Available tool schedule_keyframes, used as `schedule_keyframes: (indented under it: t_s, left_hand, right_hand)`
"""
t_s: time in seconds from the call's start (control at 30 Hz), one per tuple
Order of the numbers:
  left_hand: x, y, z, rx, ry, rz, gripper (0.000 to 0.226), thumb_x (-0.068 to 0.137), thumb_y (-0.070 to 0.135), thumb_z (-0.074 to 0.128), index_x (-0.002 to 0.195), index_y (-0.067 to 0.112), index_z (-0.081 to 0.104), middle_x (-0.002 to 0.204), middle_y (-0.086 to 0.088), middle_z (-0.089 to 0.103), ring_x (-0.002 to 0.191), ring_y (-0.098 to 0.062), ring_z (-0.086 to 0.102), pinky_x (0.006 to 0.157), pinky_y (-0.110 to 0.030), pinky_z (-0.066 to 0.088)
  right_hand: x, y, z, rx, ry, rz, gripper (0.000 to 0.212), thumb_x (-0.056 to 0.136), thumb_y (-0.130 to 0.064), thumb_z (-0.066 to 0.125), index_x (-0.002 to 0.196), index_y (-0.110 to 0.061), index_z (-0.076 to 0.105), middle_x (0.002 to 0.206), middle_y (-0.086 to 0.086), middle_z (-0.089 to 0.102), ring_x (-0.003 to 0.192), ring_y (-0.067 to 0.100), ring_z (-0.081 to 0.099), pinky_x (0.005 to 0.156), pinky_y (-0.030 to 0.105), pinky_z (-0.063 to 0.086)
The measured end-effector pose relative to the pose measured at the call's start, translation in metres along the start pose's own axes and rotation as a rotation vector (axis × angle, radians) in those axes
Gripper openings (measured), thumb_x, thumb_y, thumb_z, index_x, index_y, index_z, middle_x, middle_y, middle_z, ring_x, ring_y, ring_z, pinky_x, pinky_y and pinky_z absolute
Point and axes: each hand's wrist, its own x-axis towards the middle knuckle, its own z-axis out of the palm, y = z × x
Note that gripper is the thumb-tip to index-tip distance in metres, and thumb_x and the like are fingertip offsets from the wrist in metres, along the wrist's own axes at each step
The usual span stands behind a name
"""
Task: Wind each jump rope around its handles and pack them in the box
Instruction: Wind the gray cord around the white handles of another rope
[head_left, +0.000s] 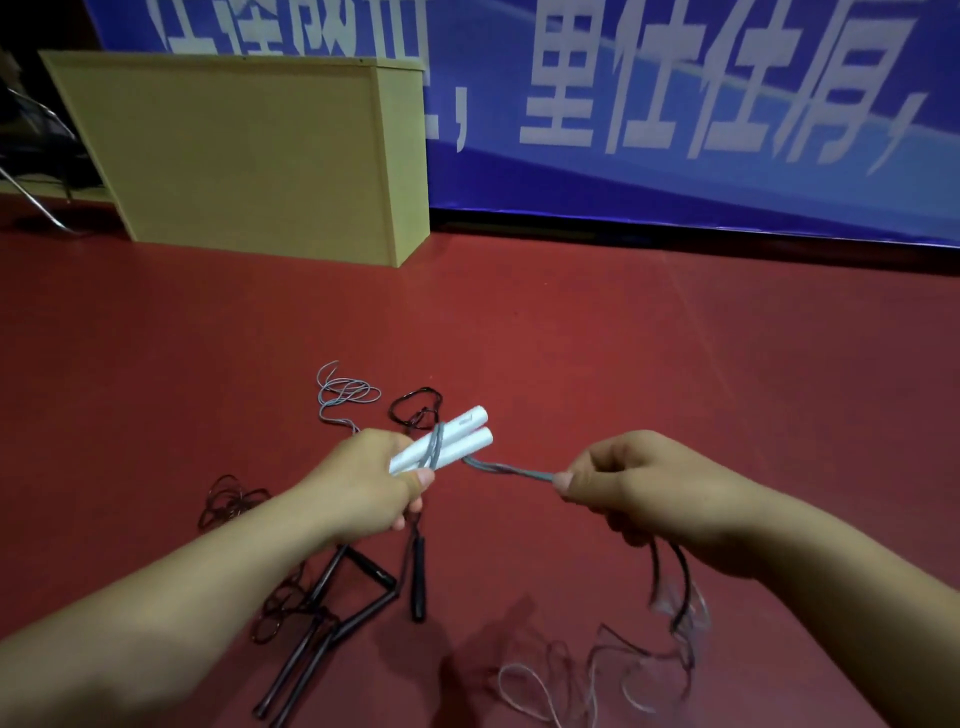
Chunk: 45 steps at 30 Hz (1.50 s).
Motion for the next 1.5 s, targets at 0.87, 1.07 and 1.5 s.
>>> schedule_keyframes:
  t_s: [0.87,1.07,1.5]
  left_hand:
    - [-0.035,0.042,0.01,-0.389,-0.478,0.355,0.028,0.089,0.023,0.062,0.111,0.006,0.056,0.096,-0.001,0.073,0.083,-0.018,0.071,0.072,-0.025,0.05]
    - [-0.031,0.044,0.01,-0.491,-0.133,0.215,0.007,0.096,0.009,0.057,0.089,0.012,0.06,0.075,0.001,0.069,0.064,-0.014,0.067,0.053,-0.015,0.045]
    - [-0.006,0.024,0.01,-0.423,0.174,0.0,0.005,0.097,0.011,0.058,0.096,0.013,0.062,0.074,0.0,0.066,0.053,-0.013,0.066,0.053,-0.026,0.046]
  right_hand:
    - [0.012,0.019,0.008,0.007,0.098,-0.08,0.011,0.096,-0.006,0.052,0.091,-0.008,0.061,0.071,0.0,0.064,0.055,0.012,0.055,0.05,0.026,0.043]
    - [0.01,0.011,0.025,0.19,-0.059,-0.091,0.013,0.099,-0.024,0.054,0.101,-0.014,0.062,0.07,0.001,0.06,0.063,0.017,0.055,0.067,0.036,0.043]
    - [0.015,0.016,0.028,-0.039,0.007,0.029,0.017,0.088,-0.028,0.07,0.093,-0.014,0.062,0.07,-0.004,0.055,0.065,0.013,0.052,0.065,0.03,0.043]
